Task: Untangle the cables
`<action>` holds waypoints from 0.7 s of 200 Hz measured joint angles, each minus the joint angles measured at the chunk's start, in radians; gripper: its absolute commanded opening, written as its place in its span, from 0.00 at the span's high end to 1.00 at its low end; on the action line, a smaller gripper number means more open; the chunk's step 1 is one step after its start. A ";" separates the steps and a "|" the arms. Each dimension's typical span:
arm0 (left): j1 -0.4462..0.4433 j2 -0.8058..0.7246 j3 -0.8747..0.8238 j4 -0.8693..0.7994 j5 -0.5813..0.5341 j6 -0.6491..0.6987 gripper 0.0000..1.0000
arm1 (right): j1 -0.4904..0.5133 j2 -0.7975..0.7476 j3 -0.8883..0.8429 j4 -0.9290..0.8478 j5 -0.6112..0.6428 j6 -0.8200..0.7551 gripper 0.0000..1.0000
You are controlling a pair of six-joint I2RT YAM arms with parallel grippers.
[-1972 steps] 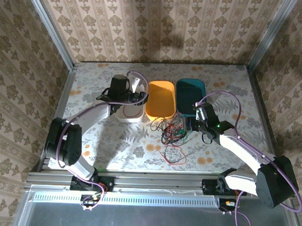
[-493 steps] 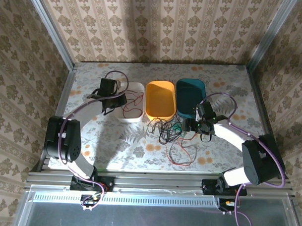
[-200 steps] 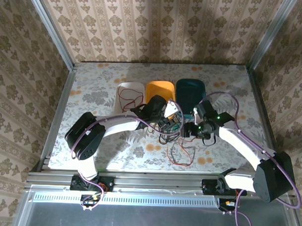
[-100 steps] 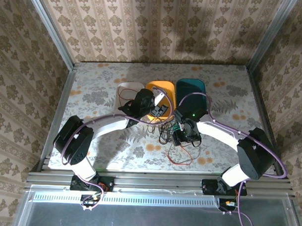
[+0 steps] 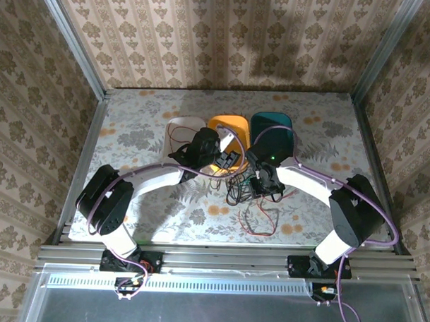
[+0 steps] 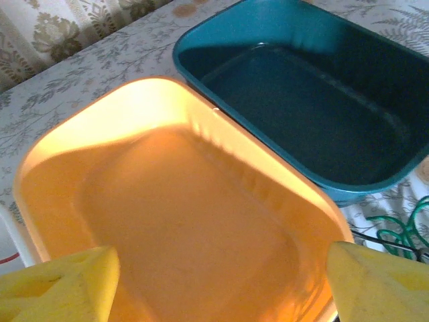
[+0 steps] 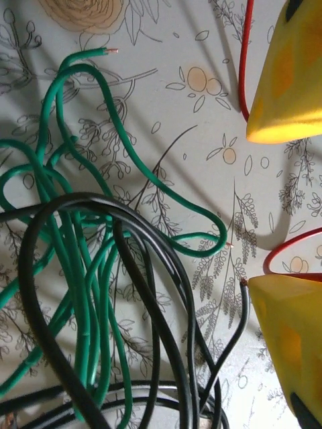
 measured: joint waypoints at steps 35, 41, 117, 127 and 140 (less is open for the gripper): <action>0.018 -0.024 0.000 0.000 0.052 0.000 0.19 | 0.000 -0.027 -0.031 -0.008 -0.053 -0.011 0.49; 0.021 -0.026 0.000 0.000 0.057 0.000 0.19 | 0.000 -0.036 -0.039 -0.012 -0.059 -0.016 0.52; 0.033 -0.026 0.000 -0.010 0.146 -0.001 0.18 | -0.011 -0.094 -0.061 -0.039 -0.106 -0.050 1.00; 0.037 -0.026 0.000 -0.010 0.182 -0.002 0.18 | -0.019 -0.120 -0.034 -0.050 -0.124 -0.062 1.00; 0.042 -0.026 0.000 -0.009 0.240 -0.003 0.18 | -0.034 -0.160 0.013 -0.057 -0.156 -0.082 1.00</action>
